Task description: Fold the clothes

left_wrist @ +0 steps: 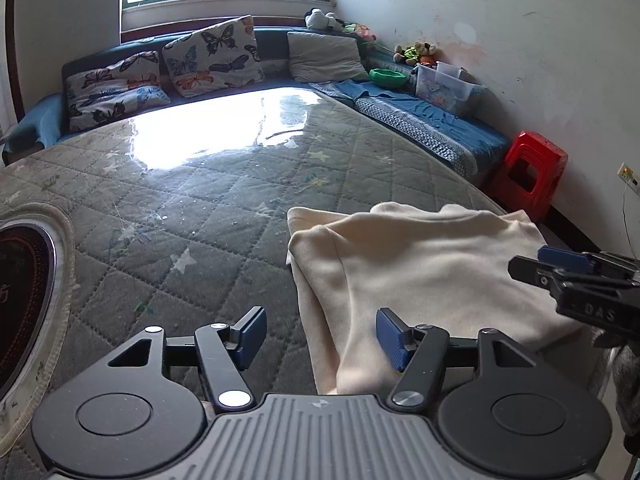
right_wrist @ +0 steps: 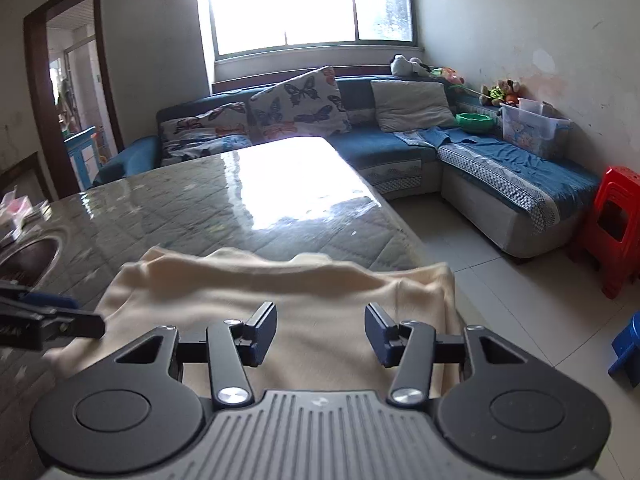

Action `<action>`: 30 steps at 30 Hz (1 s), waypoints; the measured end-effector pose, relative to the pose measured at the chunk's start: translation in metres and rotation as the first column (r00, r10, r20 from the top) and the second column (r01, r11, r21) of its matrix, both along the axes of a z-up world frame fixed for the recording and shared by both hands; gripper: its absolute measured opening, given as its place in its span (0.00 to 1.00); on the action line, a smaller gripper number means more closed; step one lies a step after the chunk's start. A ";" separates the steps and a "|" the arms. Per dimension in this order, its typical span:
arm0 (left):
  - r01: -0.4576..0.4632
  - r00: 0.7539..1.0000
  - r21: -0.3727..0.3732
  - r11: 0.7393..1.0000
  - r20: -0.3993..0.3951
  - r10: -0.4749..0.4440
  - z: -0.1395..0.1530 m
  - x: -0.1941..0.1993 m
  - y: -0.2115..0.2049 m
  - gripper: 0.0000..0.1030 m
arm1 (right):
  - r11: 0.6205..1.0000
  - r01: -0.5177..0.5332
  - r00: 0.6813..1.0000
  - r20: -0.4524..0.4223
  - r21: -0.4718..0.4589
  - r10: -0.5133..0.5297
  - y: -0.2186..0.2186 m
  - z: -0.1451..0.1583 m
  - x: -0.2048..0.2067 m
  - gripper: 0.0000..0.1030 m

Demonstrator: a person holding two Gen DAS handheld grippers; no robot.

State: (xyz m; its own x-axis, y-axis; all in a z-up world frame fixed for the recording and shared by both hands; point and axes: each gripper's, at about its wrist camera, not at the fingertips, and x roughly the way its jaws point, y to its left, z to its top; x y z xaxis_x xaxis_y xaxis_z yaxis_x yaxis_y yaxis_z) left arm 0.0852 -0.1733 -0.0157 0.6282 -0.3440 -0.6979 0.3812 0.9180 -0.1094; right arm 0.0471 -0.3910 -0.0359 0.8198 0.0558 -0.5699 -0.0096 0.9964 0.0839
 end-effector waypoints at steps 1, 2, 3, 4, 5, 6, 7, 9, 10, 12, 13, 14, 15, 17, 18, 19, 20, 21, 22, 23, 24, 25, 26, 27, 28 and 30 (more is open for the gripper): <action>0.005 1.000 0.002 1.000 0.006 -0.005 0.000 -0.003 0.001 0.65 | 1.000 -0.008 1.000 0.010 -0.013 0.008 0.005 0.001 -0.011 0.51; 0.007 1.000 0.005 1.000 0.013 -0.007 -0.001 -0.006 0.001 0.65 | 1.000 -0.012 1.000 0.019 -0.026 0.013 0.010 0.001 -0.021 0.52; 0.009 1.000 0.007 1.000 0.020 -0.010 -0.001 -0.010 0.002 0.66 | 0.999 -0.015 1.000 0.027 -0.041 0.016 0.013 0.001 -0.029 0.52; 0.012 1.000 0.009 1.000 0.023 -0.013 -0.002 -0.012 0.002 0.67 | 0.998 -0.017 0.999 0.035 -0.056 0.019 0.016 0.000 -0.036 0.52; 0.016 1.000 0.011 1.000 0.026 -0.016 -0.003 -0.014 0.001 0.67 | 0.997 -0.019 0.999 0.043 -0.072 0.022 0.019 0.000 -0.043 0.52; 0.017 1.000 0.016 1.000 0.026 -0.017 -0.005 -0.015 0.001 0.68 | 0.996 -0.020 0.999 0.046 -0.089 0.024 0.023 -0.002 -0.049 0.52; 0.017 1.000 0.021 1.000 0.025 -0.018 -0.007 -0.016 0.001 0.68 | 0.995 -0.020 0.999 0.044 -0.102 0.024 0.025 -0.003 -0.051 0.52; 0.018 0.999 0.030 0.999 0.027 -0.019 -0.010 -0.017 0.001 0.68 | 0.990 -0.013 0.999 0.031 -0.139 0.018 0.032 -0.011 -0.055 0.52; 0.019 0.999 0.033 0.999 0.029 -0.020 -0.012 -0.017 0.001 0.69 | 0.988 -0.010 0.999 0.037 -0.153 0.016 0.033 -0.013 -0.056 0.53; 0.019 0.999 0.040 0.999 0.038 -0.021 -0.012 -0.020 0.002 0.70 | 0.985 -0.008 0.999 0.042 -0.174 0.015 0.036 -0.011 -0.057 0.52; 0.019 0.999 0.038 0.999 0.042 -0.021 -0.011 -0.021 0.003 0.70 | 0.984 -0.009 0.999 0.047 -0.178 0.018 0.037 -0.009 -0.057 0.52; 0.019 0.999 0.034 0.999 0.046 -0.021 -0.010 -0.022 0.003 0.70 | 0.984 -0.011 0.998 0.053 -0.177 0.021 0.039 -0.006 -0.058 0.52; 0.018 0.999 0.033 0.999 0.048 -0.019 -0.010 -0.022 0.003 0.70 | 0.985 -0.023 0.998 0.061 -0.169 0.034 0.042 -0.003 -0.057 0.52; 0.013 0.999 0.030 0.999 0.049 -0.014 -0.010 -0.023 0.005 0.71 | 0.987 -0.062 0.994 0.076 -0.150 0.074 0.051 0.002 -0.054 0.53; 0.012 0.999 0.029 1.000 0.048 -0.013 -0.010 -0.024 0.005 0.71 | 0.985 -0.084 0.992 0.080 -0.152 0.097 0.057 0.003 -0.053 0.53; 0.012 0.999 0.031 0.999 0.048 -0.013 -0.011 -0.024 0.006 0.71 | 0.982 -0.108 0.989 0.080 -0.153 0.121 0.063 0.003 -0.050 0.53; 0.013 0.999 0.035 0.999 0.047 -0.014 -0.012 -0.025 0.006 0.72 | 0.979 -0.133 0.987 0.075 -0.153 0.145 0.069 0.001 -0.048 0.52; 0.013 0.999 0.037 0.999 0.046 -0.015 -0.013 -0.025 0.007 0.73 | 0.976 -0.155 0.984 0.067 -0.156 0.167 0.075 -0.002 -0.045 0.52; 0.013 0.999 0.038 0.999 0.045 -0.015 -0.014 -0.025 0.007 0.73 | 0.971 -0.175 0.981 0.054 -0.165 0.186 0.081 -0.005 -0.043 0.52; 0.014 0.999 0.040 0.999 0.044 -0.015 -0.015 -0.025 0.007 0.73 | 0.966 -0.186 0.980 0.042 -0.178 0.196 0.085 -0.009 -0.041 0.52; 0.013 0.999 0.037 0.999 0.042 -0.014 -0.016 -0.025 0.008 0.73 | 0.963 -0.190 0.979 0.031 -0.193 0.200 0.088 -0.012 -0.040 0.52; 0.012 0.999 0.036 0.999 0.044 -0.014 -0.015 -0.026 0.008 0.73 | 0.960 -0.193 0.979 0.028 -0.201 0.202 0.090 -0.012 -0.040 0.52; 0.012 0.999 0.035 0.999 0.047 -0.014 -0.015 -0.026 0.009 0.73 | 0.960 -0.195 0.978 0.031 -0.202 0.205 0.091 -0.010 -0.042 0.52; 0.012 0.999 0.034 0.999 0.050 -0.014 -0.014 -0.027 0.009 0.73 | 0.960 -0.196 0.977 0.039 -0.199 0.208 0.090 -0.007 -0.043 0.52; 0.011 0.999 0.030 0.999 0.052 -0.012 -0.013 -0.027 0.009 0.74 | 0.961 -0.196 0.977 0.049 -0.195 0.209 0.090 -0.005 -0.044 0.53; -0.004 0.998 0.032 0.999 0.056 0.002 -0.013 -0.028 0.011 0.73 | 0.962 -0.202 0.974 0.066 -0.186 0.218 0.091 -0.001 -0.043 0.53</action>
